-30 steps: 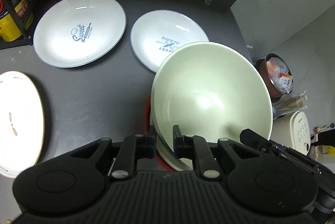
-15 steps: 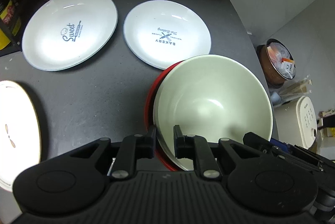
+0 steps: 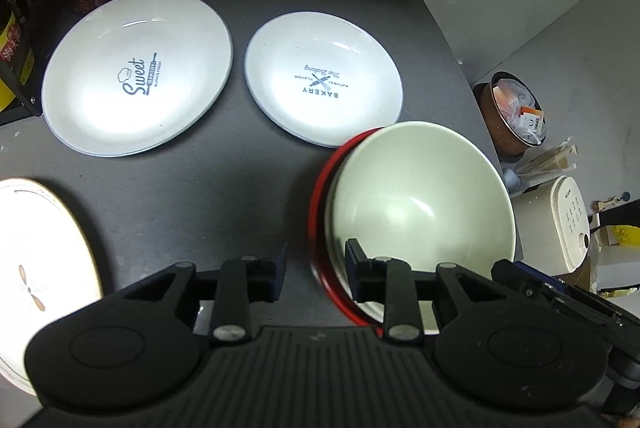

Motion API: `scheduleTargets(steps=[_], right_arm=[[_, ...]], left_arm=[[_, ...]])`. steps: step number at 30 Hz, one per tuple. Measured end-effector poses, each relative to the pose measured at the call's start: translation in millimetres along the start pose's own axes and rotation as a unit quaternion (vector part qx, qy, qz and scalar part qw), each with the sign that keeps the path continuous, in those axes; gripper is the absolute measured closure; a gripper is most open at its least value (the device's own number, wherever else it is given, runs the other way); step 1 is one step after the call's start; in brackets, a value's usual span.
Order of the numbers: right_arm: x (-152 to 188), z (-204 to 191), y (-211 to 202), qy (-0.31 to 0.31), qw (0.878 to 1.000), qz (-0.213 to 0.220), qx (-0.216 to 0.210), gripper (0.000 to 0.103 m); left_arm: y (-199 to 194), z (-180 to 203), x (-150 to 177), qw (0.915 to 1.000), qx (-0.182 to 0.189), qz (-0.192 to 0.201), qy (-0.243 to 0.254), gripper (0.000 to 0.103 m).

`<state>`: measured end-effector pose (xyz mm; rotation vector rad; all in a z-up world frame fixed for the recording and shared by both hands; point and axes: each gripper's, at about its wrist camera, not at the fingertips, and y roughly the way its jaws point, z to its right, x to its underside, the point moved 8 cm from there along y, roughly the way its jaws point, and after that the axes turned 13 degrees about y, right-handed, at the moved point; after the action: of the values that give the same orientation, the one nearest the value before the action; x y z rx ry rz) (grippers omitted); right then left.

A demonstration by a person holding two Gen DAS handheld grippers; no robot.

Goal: Organize plates and bowls
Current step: 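Open both tools to release the smaller cream bowl on the stack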

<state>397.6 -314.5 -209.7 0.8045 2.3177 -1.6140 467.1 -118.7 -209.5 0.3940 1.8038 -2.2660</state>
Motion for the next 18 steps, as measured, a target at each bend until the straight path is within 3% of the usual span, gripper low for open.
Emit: scheduleTargets(steps=[11, 13, 18], right_arm=[[13.2, -11.6, -1.9, 0.027, 0.999, -0.004, 0.021, 0.086], [15.9, -15.6, -4.1, 0.029, 0.999, -0.004, 0.027, 0.083], [16.8, -31.1, -9.9, 0.040, 0.999, 0.006, 0.011, 0.058]], left_arm=[[-15.0, -24.8, 5.4, 0.9999, 0.004, 0.000, 0.011, 0.065], [-18.0, -30.9, 7.6, 0.9999, 0.003, 0.000, 0.012, 0.064], [-28.5, -53.5, 13.4, 0.9999, -0.008, 0.003, 0.012, 0.060]])
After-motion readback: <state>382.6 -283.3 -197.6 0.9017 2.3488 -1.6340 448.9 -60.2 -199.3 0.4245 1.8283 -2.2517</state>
